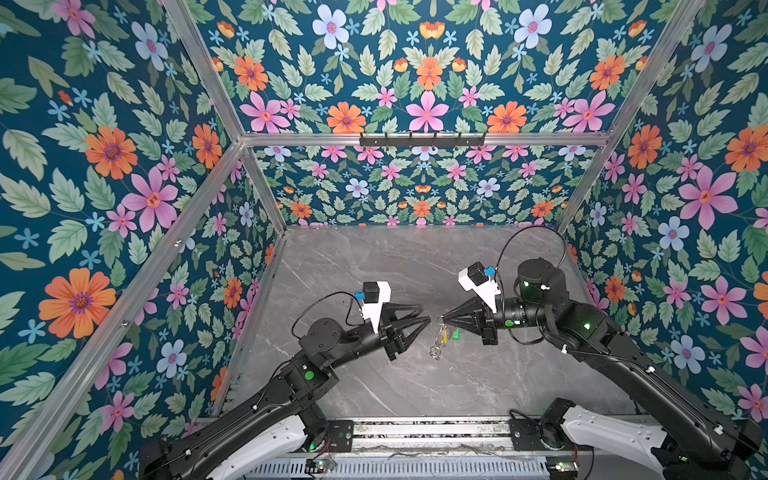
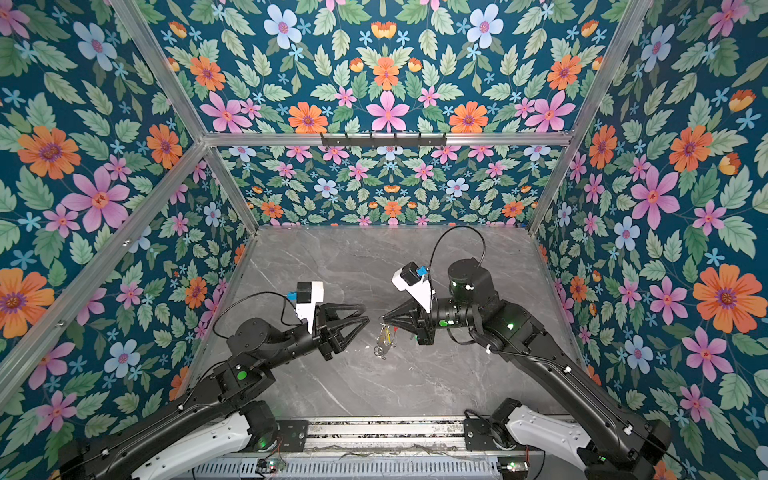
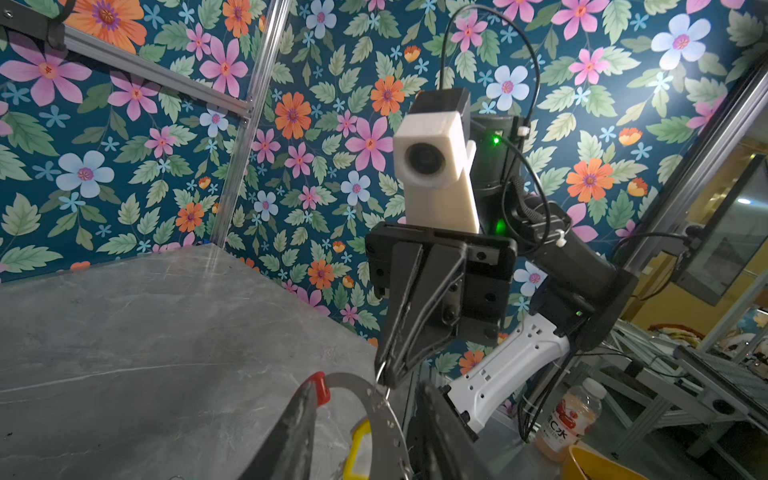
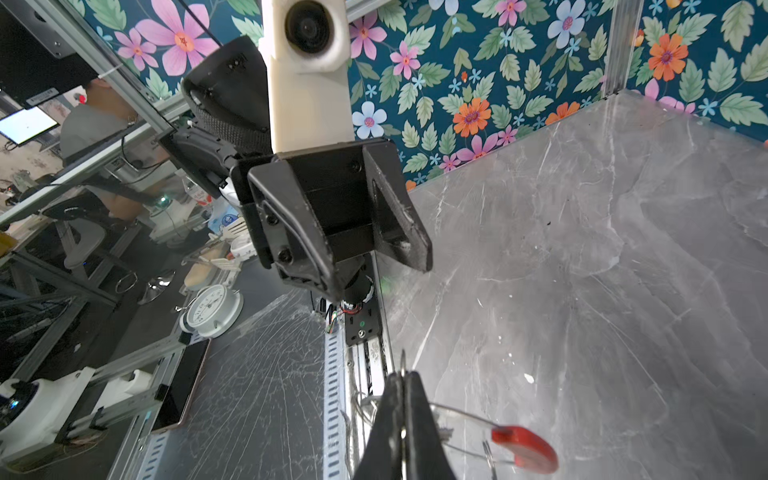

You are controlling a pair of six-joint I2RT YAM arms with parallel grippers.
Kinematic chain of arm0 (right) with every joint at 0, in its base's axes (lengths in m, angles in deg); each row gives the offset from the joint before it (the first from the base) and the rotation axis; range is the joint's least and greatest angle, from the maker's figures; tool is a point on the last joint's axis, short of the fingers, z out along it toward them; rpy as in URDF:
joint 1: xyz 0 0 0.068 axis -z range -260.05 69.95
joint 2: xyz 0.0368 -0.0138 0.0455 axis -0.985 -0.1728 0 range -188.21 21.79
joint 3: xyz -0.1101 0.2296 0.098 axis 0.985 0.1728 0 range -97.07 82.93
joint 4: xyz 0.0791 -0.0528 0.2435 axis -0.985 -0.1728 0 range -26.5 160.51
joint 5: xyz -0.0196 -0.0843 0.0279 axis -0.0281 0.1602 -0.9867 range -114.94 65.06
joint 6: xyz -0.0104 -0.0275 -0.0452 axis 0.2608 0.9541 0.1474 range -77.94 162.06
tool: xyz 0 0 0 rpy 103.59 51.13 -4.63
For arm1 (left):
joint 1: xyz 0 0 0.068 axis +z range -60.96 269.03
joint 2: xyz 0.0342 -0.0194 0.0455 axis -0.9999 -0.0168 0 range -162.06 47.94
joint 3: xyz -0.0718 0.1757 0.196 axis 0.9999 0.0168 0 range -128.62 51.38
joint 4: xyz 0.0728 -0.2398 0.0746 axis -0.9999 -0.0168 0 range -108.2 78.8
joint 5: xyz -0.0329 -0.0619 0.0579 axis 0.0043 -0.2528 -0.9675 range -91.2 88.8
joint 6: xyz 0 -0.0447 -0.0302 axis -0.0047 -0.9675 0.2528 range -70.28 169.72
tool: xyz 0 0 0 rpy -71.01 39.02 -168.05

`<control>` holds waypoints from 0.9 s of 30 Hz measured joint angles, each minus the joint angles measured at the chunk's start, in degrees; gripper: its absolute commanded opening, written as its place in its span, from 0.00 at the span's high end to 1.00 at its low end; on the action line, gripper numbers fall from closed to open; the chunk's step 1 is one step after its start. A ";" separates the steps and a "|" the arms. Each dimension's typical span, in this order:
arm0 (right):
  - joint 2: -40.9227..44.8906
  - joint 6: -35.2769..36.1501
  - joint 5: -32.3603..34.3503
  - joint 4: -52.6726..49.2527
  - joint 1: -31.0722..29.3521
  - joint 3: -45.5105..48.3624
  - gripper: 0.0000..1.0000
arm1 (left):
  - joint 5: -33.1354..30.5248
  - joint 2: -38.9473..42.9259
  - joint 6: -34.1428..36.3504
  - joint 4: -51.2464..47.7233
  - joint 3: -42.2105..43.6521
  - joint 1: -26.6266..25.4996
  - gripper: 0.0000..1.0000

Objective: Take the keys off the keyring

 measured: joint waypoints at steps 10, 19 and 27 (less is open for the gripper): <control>-4.15 6.10 -2.78 -11.04 -0.39 -5.62 1.00 | 8.48 -6.01 1.44 -6.40 -3.91 0.02 0.68; -4.48 7.58 -2.12 -14.27 -0.33 -7.19 1.00 | 12.59 -7.54 1.44 -6.47 -5.03 0.02 0.90; -4.17 6.84 -1.88 -13.09 -0.31 -6.40 0.83 | 13.20 -7.67 1.38 -4.55 -3.98 0.11 1.00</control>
